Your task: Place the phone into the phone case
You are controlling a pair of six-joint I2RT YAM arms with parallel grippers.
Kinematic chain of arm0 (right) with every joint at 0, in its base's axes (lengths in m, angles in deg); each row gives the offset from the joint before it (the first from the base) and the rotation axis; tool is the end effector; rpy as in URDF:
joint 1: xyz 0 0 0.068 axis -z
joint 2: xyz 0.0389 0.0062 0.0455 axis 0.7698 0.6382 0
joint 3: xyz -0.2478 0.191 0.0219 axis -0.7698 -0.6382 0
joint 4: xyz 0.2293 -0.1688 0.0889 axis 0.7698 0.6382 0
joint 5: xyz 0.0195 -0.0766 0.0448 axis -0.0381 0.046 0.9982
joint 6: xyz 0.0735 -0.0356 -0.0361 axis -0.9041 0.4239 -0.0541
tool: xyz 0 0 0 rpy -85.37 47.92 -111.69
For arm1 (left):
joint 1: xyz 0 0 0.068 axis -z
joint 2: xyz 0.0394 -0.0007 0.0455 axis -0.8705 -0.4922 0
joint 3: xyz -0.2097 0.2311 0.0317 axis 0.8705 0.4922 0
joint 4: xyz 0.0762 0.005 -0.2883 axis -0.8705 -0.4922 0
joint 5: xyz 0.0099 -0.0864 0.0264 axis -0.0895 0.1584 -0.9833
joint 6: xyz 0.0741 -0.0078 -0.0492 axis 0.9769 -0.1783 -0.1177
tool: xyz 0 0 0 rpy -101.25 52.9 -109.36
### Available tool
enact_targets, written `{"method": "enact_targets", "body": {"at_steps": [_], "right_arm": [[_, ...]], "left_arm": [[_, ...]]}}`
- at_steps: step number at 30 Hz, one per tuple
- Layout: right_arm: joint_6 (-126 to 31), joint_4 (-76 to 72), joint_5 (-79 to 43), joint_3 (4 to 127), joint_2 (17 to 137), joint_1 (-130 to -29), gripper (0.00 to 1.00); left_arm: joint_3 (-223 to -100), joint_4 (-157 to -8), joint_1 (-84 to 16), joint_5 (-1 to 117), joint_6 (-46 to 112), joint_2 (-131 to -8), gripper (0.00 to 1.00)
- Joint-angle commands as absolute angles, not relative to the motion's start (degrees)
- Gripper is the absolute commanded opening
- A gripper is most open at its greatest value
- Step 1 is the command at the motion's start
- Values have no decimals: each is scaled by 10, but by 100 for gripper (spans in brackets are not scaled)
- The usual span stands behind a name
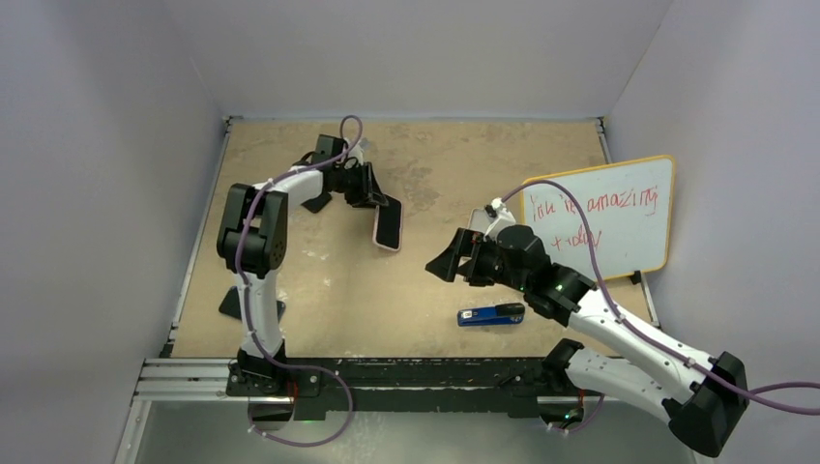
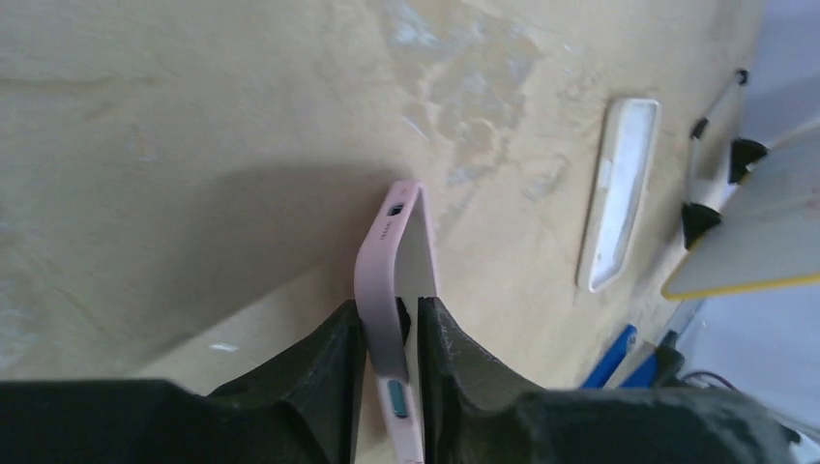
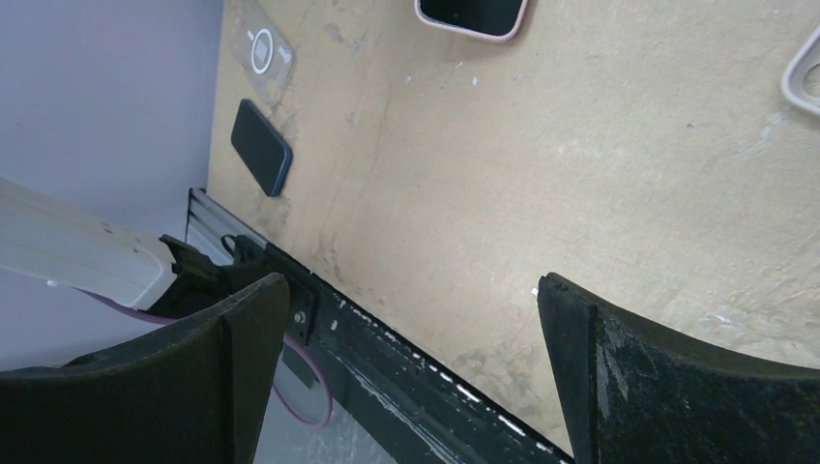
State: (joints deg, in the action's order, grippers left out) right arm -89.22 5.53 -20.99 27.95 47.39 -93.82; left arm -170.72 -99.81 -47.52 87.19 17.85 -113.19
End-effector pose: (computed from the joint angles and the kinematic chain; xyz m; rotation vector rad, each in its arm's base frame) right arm 0.1864 0.1847 0.2885 0.0437 2.1221 1.0936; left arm 0.4890 -0.1625 0.1449 -0.0157 2.5513 -1.0993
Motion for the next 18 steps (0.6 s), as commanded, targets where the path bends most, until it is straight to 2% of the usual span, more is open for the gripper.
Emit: {"method": "enact_targets", "body": {"at_steps": [1,7,9,14,18], "right_arm": [[-870,98,-245,313,461,-937,99],[-872,92,-245,310,468,-937,99],[-873,89,-245,312,475,-937,99],[-875,95,-250,328,506,-937,95],[-869,102,-249,356,539,-937,87]], "left_arm": [[-1747,-1029,-485,803,240,-1137,31],[-1740,-1093,-486,728,255,-1097,39],[-1740,-1114,-486,712,259,-1075,52],[-1696,-1140,-483,703,259,-981,75],[-1630,-1145,-480,715,264,-887,81]]}}
